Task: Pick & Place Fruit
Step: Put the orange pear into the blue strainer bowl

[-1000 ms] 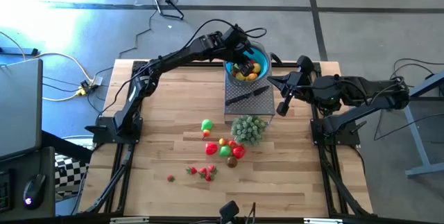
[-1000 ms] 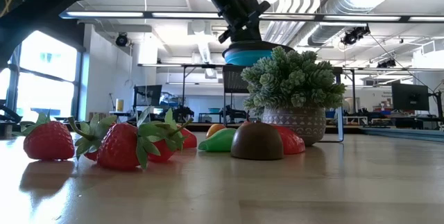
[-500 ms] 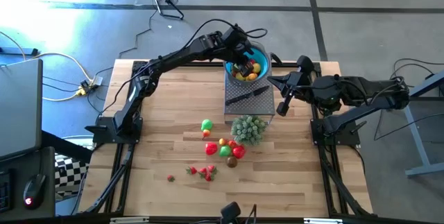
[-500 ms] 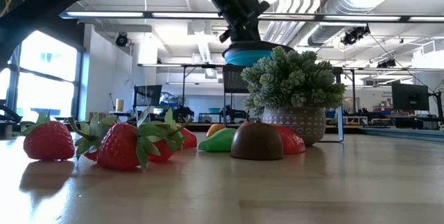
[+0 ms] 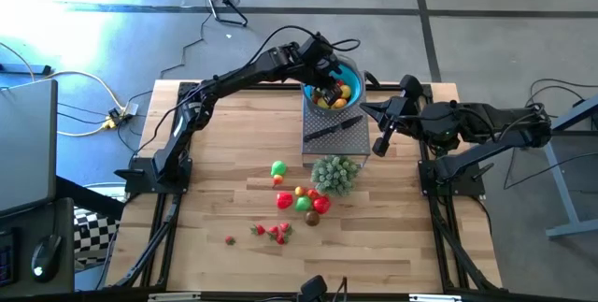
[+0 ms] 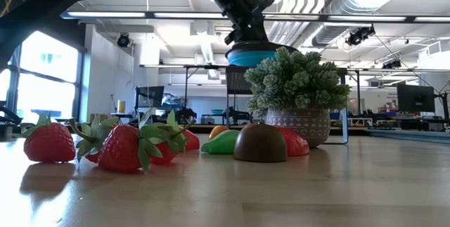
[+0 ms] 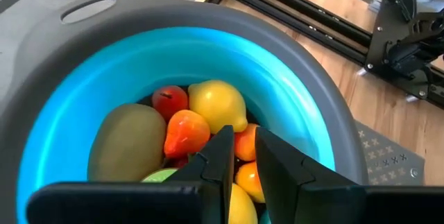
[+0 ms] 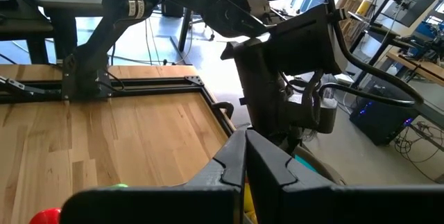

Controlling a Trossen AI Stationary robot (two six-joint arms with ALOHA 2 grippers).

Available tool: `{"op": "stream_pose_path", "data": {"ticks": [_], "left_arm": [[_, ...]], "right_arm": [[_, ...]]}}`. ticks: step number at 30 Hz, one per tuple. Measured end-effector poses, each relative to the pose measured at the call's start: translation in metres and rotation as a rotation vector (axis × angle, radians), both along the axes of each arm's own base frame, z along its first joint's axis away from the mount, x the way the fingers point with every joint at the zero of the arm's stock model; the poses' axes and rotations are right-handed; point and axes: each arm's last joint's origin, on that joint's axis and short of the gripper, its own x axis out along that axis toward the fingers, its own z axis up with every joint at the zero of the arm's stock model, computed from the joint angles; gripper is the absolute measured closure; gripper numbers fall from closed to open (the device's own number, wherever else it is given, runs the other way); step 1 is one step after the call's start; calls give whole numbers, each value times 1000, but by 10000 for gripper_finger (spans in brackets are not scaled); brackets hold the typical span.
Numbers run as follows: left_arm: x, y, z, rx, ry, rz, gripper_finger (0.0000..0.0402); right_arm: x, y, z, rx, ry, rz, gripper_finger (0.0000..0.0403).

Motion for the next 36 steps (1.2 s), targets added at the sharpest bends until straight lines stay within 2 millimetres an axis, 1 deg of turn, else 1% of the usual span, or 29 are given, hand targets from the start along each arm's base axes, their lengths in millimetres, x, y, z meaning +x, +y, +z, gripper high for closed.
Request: {"op": "stream_pose_path", "data": {"ticks": [12,16,21,27,32,36], "left_arm": [[0,0,0,0,-1,0,346],[2,1,4,16,-43,3,346],[2,1,4,-22,-60,35,346],[2,1,4,-20,-61,32,346],[3,0,4,-24,-63,-1,346],[3,-4,5,-22,-58,-71,346]], "right_arm": [[0,0,0,0,0,0,398],[0,0,0,0,0,0,398],[0,0,0,0,0,0,398],[0,0,0,2,-2,-1,398],[0,0,0,3,-2,-2,398],[0,0,0,3,-2,-1,398]]}}
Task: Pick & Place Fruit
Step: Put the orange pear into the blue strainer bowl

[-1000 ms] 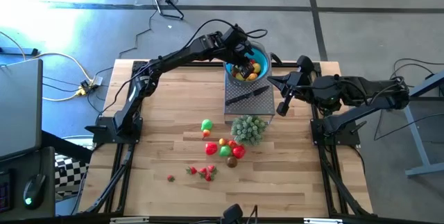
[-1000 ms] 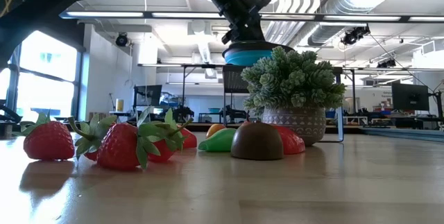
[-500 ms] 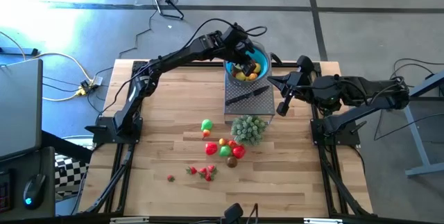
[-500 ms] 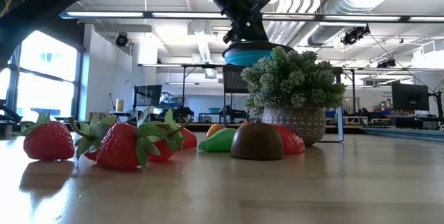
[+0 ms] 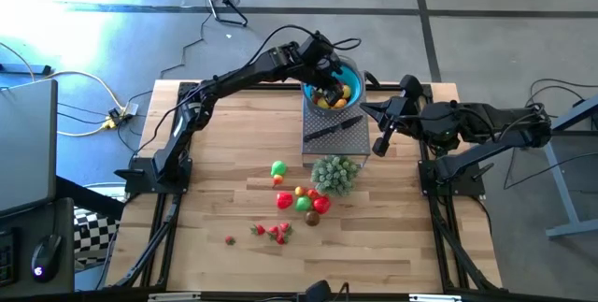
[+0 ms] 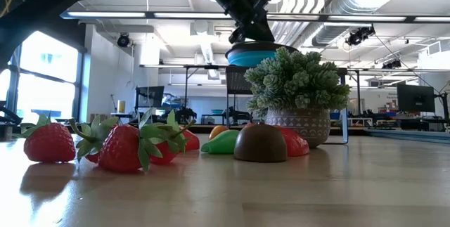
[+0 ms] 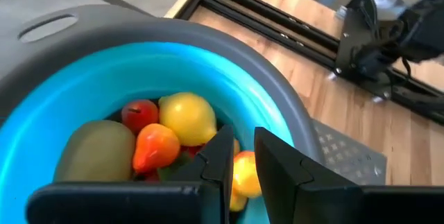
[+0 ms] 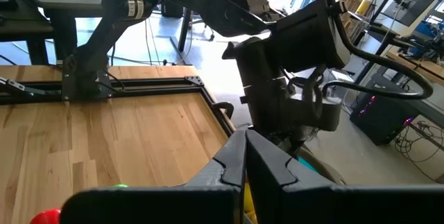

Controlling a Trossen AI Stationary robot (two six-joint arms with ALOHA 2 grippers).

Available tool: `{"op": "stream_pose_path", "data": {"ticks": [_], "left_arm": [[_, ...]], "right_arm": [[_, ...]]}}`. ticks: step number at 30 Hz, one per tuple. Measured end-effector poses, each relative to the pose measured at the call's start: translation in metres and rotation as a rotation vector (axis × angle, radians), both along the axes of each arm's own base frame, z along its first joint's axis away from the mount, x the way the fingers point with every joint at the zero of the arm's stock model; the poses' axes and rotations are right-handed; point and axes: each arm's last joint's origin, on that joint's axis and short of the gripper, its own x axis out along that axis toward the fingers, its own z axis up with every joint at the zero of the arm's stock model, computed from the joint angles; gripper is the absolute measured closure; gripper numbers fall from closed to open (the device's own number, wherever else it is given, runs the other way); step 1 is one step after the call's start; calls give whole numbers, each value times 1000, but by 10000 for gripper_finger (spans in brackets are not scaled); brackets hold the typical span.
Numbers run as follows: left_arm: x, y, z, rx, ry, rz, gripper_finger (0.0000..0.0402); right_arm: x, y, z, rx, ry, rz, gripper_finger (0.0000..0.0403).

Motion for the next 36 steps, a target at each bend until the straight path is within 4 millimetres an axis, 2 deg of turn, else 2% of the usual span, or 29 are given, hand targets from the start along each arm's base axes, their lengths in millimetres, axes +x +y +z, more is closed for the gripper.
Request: {"op": "stream_pose_path", "data": {"ticks": [9,21,31,34,36], "left_arm": [[-13,-24,36,111,-59,-5,346],[-11,-38,40,128,-68,-74,346],[0,-62,35,130,-89,-127,346],[-2,-70,35,135,-129,-133,346],[-12,-74,38,142,-155,-125,346]], "right_arm": [[0,0,0,0,-5,-3,398],[0,0,0,43,-31,-15,398],[0,0,0,41,-27,-15,398],[0,0,0,39,-22,-15,398],[0,0,-1,38,-16,-15,398]]}}
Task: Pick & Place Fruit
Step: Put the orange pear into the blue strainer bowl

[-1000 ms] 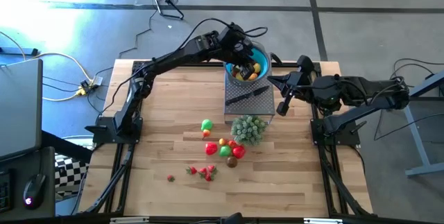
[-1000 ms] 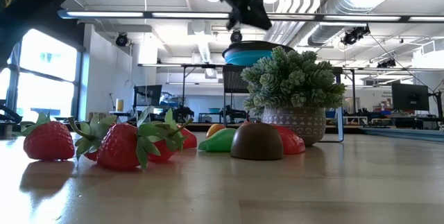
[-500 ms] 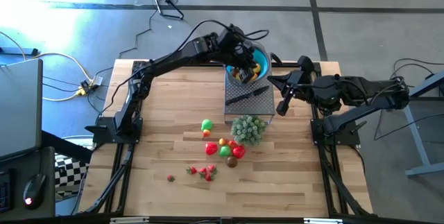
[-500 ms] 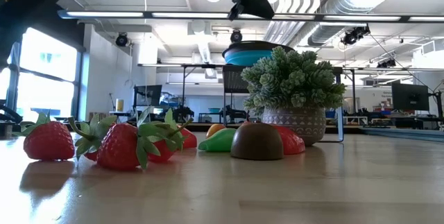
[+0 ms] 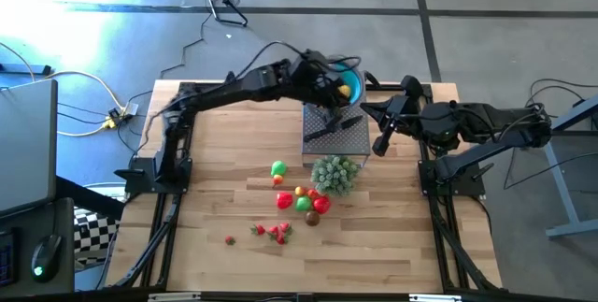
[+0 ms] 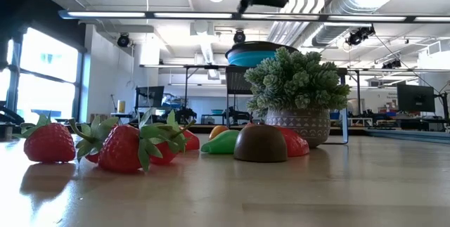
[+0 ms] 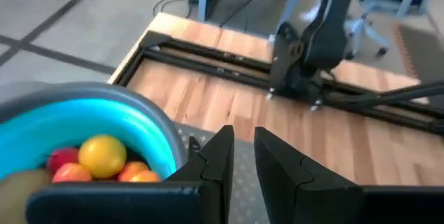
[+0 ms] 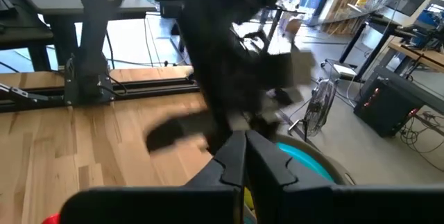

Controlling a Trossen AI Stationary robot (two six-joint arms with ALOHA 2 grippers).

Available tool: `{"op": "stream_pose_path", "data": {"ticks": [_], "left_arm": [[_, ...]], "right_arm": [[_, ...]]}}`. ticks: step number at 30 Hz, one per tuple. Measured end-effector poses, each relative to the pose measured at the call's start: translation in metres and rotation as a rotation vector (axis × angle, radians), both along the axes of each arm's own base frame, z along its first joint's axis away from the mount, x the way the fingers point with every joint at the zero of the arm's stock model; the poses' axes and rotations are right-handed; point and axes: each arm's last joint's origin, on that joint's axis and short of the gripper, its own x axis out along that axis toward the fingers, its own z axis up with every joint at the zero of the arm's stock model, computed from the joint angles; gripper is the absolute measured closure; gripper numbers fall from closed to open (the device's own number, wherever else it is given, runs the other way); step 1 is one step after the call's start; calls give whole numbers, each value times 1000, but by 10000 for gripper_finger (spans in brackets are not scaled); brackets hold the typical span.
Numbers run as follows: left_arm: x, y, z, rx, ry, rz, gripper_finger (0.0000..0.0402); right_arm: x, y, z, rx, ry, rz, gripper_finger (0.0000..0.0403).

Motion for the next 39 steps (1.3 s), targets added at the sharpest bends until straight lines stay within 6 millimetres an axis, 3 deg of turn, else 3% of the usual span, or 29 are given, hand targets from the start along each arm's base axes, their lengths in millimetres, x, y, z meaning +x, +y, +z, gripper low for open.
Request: {"op": "stream_pose_path", "data": {"ticks": [6,11,18,27,34,39], "left_arm": [[-40,-3,-3,41,-152,40,346],[-90,-14,-7,77,-276,53,346],[-154,-34,-16,143,-321,41,346],[-227,-56,-26,107,-284,54,346],[-271,-73,-45,-44,-313,84,346],[-284,-84,-60,-126,-316,63,346]], "right_arm": [[0,0,-1,-6,8,0,398],[0,0,0,-10,1,-10,398],[0,-1,2,-12,-22,-32,398],[1,0,4,37,-65,-33,398],[1,0,3,46,-68,-34,398],[3,0,2,43,-61,-31,398]]}}
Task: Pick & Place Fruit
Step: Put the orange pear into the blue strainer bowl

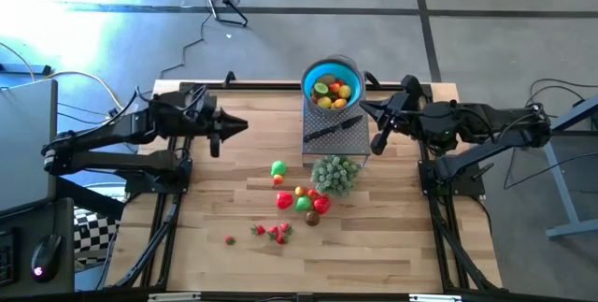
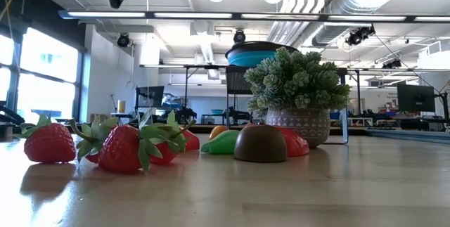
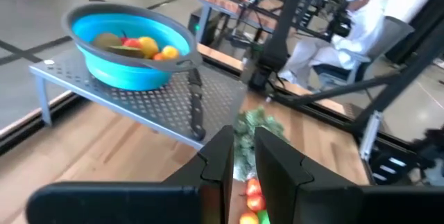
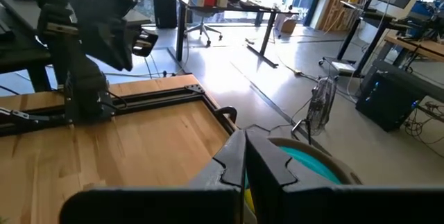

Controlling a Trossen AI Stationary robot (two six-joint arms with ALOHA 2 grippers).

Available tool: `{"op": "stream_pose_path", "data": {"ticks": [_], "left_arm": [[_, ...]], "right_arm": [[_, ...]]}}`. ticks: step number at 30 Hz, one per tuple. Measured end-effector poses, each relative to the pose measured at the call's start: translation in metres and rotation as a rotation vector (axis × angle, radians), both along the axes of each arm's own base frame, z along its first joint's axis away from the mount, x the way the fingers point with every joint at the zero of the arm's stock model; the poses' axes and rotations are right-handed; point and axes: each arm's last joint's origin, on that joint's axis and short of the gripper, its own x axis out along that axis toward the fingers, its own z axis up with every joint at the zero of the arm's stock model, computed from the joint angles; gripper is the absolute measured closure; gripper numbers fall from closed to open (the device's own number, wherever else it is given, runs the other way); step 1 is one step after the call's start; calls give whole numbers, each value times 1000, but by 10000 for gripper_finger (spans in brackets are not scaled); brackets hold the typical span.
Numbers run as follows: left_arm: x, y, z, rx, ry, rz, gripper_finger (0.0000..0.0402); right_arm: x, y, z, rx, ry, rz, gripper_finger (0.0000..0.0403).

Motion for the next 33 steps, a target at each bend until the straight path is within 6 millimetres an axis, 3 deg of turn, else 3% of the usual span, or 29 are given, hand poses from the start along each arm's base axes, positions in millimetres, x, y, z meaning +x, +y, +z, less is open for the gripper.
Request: {"op": "stream_pose_path", "data": {"ticks": [19,33], "left_arm": [[6,0,-6,-9,37,-7,346],[8,1,-9,-17,68,-10,346]], "right_arm": [[2,5,-1,38,24,204,398],[5,6,-3,16,42,207,398]]}}
